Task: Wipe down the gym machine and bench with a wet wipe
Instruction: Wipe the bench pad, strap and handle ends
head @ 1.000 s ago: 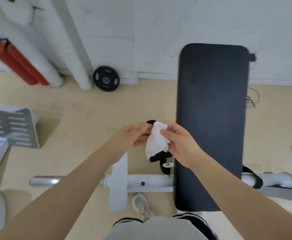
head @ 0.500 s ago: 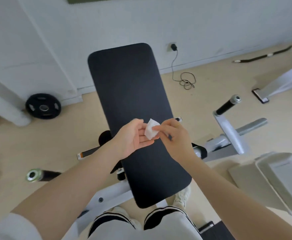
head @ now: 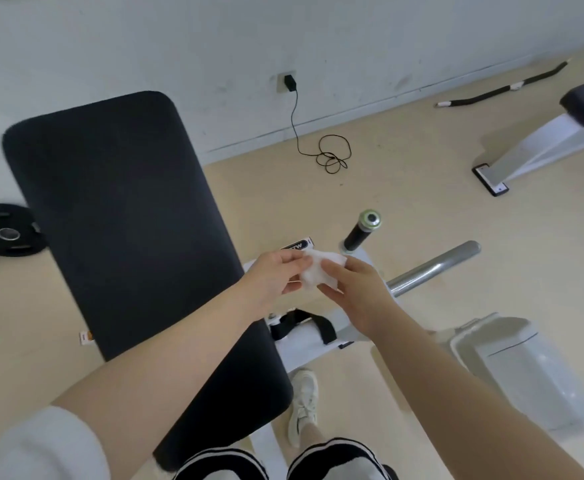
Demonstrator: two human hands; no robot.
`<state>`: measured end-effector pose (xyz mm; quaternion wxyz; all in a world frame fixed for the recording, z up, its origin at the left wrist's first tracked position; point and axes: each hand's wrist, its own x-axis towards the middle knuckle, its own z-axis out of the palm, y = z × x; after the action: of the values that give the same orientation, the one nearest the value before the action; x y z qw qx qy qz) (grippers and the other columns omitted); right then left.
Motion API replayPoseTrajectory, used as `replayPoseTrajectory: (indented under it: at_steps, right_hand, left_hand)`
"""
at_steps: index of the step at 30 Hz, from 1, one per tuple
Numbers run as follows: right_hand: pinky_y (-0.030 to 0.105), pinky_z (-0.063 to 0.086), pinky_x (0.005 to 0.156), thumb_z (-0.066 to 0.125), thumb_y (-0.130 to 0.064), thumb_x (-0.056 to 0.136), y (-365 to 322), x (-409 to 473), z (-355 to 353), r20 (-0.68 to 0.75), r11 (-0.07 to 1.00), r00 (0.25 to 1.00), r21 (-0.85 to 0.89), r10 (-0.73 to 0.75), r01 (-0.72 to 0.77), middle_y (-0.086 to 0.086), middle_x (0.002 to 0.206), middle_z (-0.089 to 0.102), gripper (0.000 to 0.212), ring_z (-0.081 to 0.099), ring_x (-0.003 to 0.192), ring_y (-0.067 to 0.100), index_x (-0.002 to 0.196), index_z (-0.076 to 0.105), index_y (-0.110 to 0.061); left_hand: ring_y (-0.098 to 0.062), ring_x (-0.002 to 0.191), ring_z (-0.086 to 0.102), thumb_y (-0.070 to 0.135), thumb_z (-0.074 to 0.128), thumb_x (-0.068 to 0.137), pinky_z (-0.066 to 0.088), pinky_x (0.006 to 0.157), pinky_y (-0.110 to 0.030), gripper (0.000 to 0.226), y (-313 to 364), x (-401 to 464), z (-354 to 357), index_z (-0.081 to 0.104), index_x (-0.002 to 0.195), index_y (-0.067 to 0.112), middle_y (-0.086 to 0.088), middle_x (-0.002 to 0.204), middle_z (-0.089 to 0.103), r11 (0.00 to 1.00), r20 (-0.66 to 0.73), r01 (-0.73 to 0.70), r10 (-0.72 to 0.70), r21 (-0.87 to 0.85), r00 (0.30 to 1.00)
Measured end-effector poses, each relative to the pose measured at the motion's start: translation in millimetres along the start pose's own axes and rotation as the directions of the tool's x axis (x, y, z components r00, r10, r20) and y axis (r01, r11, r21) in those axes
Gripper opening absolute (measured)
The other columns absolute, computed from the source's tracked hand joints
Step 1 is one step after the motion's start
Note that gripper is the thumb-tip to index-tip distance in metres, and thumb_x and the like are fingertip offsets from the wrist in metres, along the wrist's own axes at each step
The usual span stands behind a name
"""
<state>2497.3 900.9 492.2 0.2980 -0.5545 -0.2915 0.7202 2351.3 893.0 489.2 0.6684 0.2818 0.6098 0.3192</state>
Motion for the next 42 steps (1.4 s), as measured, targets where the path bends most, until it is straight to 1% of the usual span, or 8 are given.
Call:
replayPoseTrajectory:
  at_steps: [5, 13, 17, 20, 24, 32, 37, 42]
  right_hand:
    - [0.021, 0.056, 0.069, 0.055, -0.004, 0.090, -0.1, 32.2, -47.2, -0.109, 0.975, 0.994, 0.220, 0.031, -0.007, 0.005, 0.087, 0.069, 0.009, 0.068, 0.080, 0.014, 0.092, 0.063, -0.007]
    - [0.033, 0.053, 0.085, 0.055, -0.005, 0.090, 16.9, 88.8, -90.1, -0.291, 0.899, 0.939, 0.436, 0.185, -0.042, 0.011, 0.098, 0.064, 0.023, 0.060, 0.089, 0.022, 0.112, 0.058, -0.004]
    - [0.035, 0.054, 0.082, 0.064, -0.006, 0.083, 25.1, 128.5, -114.4, -0.468, 0.949, 0.840, 0.269, 0.276, -0.162, 0.012, 0.113, 0.057, 0.040, 0.059, 0.101, 0.027, 0.122, 0.054, -0.008]
    - [0.037, 0.053, 0.082, 0.063, -0.005, 0.083, 25.3, 154.2, -117.1, -0.490, 0.964, 0.830, 0.136, 0.265, -0.228, 0.007, 0.101, 0.056, 0.035, 0.056, 0.093, 0.025, 0.117, 0.057, -0.009]
    - [0.035, 0.054, 0.070, 0.060, -0.009, 0.089, 13.0, 172.8, -109.4, -0.355, 0.963, 0.896, 0.123, 0.267, -0.239, 0.006, 0.078, 0.054, 0.010, 0.052, 0.074, 0.020, 0.080, 0.057, -0.012]
    - [0.016, 0.042, 0.052, 0.047, 0.000, 0.093, -38.1, 156.6, -133.5, 0.067, 0.993, 0.991, 0.031, -0.116, 0.114, -0.007, 0.059, 0.060, 0.017, 0.053, 0.053, 0.005, 0.090, 0.063, -0.006]
    - [0.014, 0.039, 0.055, 0.059, -0.003, 0.087, -70.0, 197.9, -146.0, 0.072, 0.854, 0.978, -0.479, -0.194, 0.205, -0.004, 0.067, 0.057, 0.011, 0.051, 0.054, -0.001, 0.090, 0.067, -0.010]
    - [0.019, 0.041, 0.071, 0.056, -0.013, 0.090, -61.5, 231.9, -126.2, 0.319, 0.618, 0.942, -0.763, 0.104, 0.190, -0.008, 0.073, 0.060, 0.014, 0.052, 0.070, 0.005, 0.085, 0.068, -0.018]
  left_hand:
    - [-0.015, 0.077, 0.057, 0.013, 0.062, 0.088, 0.048, 0.072, -0.022, 0.008, 0.8, 49.9, 55.5, 0.055, 0.086, 0.016, -0.004, 0.089, 0.062, 0.997, -0.167, 0.061, -0.052, 0.053, 0.985]
    - [-0.016, 0.081, 0.050, 0.019, 0.057, 0.088, 0.042, 0.076, -0.027, 0.007, -2.9, 109.1, 92.2, 0.052, 0.084, 0.022, 0.004, 0.084, 0.055, 0.979, -0.254, 0.109, -0.064, 0.170, 0.965]
    - [-0.013, 0.094, 0.053, 0.033, 0.056, 0.089, 0.042, 0.089, -0.028, 0.029, 13.1, 136.7, 88.4, 0.053, 0.116, 0.024, 0.011, 0.098, 0.057, 0.994, -0.299, 0.054, -0.023, 0.096, 0.954]
    - [-0.017, 0.092, 0.056, 0.035, 0.060, 0.088, 0.046, 0.094, -0.034, 0.023, 20.9, 148.0, 88.6, 0.063, 0.107, 0.022, -0.002, 0.106, 0.059, 0.988, -0.158, 0.059, -0.036, 0.144, 0.987]
    - [-0.018, 0.089, 0.057, 0.026, 0.063, 0.087, 0.046, 0.098, -0.034, 0.004, 24.4, 149.3, 89.2, 0.065, 0.083, 0.025, -0.008, 0.096, 0.061, 0.984, -0.106, 0.021, -0.002, 0.179, 0.994]
    - [-0.016, 0.096, 0.061, 0.026, 0.067, 0.083, 0.049, 0.090, -0.022, 0.011, 21.4, 157.3, 82.4, 0.067, 0.087, 0.016, -0.009, 0.101, 0.065, 0.991, -0.107, 0.066, -0.053, 0.119, 0.993]
    - [-0.012, 0.090, 0.062, 0.022, 0.067, 0.083, 0.049, 0.090, -0.020, 0.011, 20.1, 161.5, 80.1, 0.064, 0.085, 0.012, 0.000, 0.089, 0.065, 0.994, -0.121, 0.085, -0.077, 0.065, 0.990]
    - [-0.013, 0.080, 0.063, 0.025, 0.068, 0.081, 0.053, 0.079, -0.019, 0.018, 17.5, 163.6, 79.4, 0.061, 0.080, 0.009, -0.004, 0.083, 0.065, 0.988, -0.156, 0.105, -0.086, 0.117, 0.984]
